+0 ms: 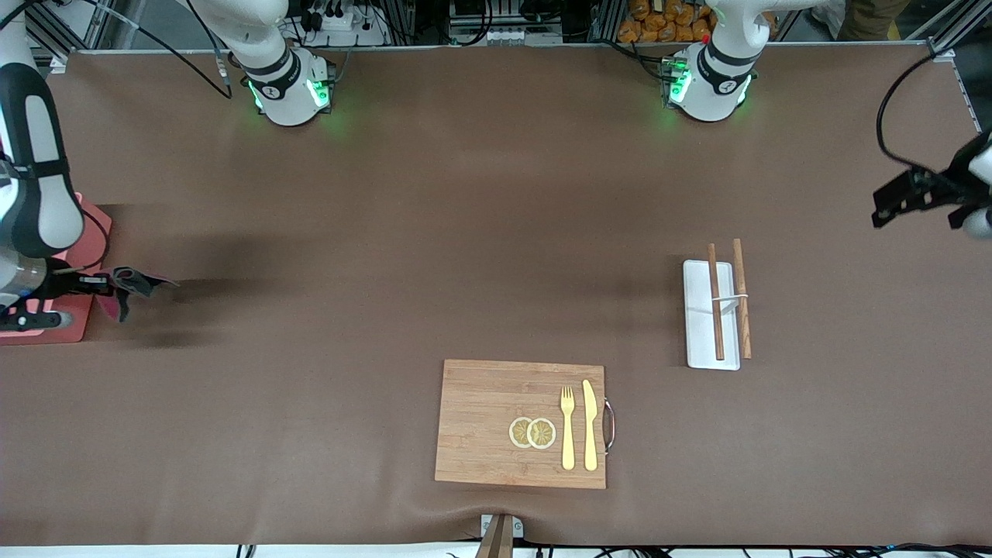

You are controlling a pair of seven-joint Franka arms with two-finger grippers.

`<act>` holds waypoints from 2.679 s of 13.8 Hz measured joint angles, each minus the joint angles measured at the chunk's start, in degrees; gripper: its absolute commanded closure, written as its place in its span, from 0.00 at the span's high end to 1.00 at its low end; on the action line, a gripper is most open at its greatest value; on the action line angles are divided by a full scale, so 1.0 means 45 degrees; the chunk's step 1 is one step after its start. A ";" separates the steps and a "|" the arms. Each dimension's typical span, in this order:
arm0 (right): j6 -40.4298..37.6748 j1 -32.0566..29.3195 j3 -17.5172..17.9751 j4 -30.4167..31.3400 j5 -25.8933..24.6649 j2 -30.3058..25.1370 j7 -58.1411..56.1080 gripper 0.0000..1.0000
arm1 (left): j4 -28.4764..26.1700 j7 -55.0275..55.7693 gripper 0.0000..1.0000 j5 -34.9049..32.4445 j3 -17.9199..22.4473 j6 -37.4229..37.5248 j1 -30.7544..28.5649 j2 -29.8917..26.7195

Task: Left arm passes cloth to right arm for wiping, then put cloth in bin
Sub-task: 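Wipe the table with the right gripper while the left gripper withdraws, then wipe the cloth back and forth across the table with the right gripper, then move the cloth over the pink bin and open the right gripper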

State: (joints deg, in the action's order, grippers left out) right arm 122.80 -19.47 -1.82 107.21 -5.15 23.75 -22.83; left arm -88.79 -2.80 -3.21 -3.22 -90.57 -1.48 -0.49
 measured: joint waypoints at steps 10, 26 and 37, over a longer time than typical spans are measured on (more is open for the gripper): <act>0.0069 0.5285 0.0350 0.0937 0.1864 0.0283 0.8297 0.00 | 0.0303 0.0160 1.00 0.0354 0.0142 0.1265 0.0950 -0.0236; -0.2558 0.3659 -0.0349 -0.0199 0.2124 -0.1339 0.4210 0.00 | 0.0292 0.0925 1.00 0.0863 0.1340 0.0859 0.1626 0.0040; -0.4072 -0.2788 -0.0354 -0.5059 -0.0527 -0.0170 -0.7424 0.00 | 0.0330 0.0925 1.00 0.0855 0.1442 0.0509 0.1225 0.0040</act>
State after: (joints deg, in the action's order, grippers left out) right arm 104.48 -32.02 -3.41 84.44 -7.52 22.99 -56.23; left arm -87.30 1.36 0.64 3.27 -88.27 4.04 -0.31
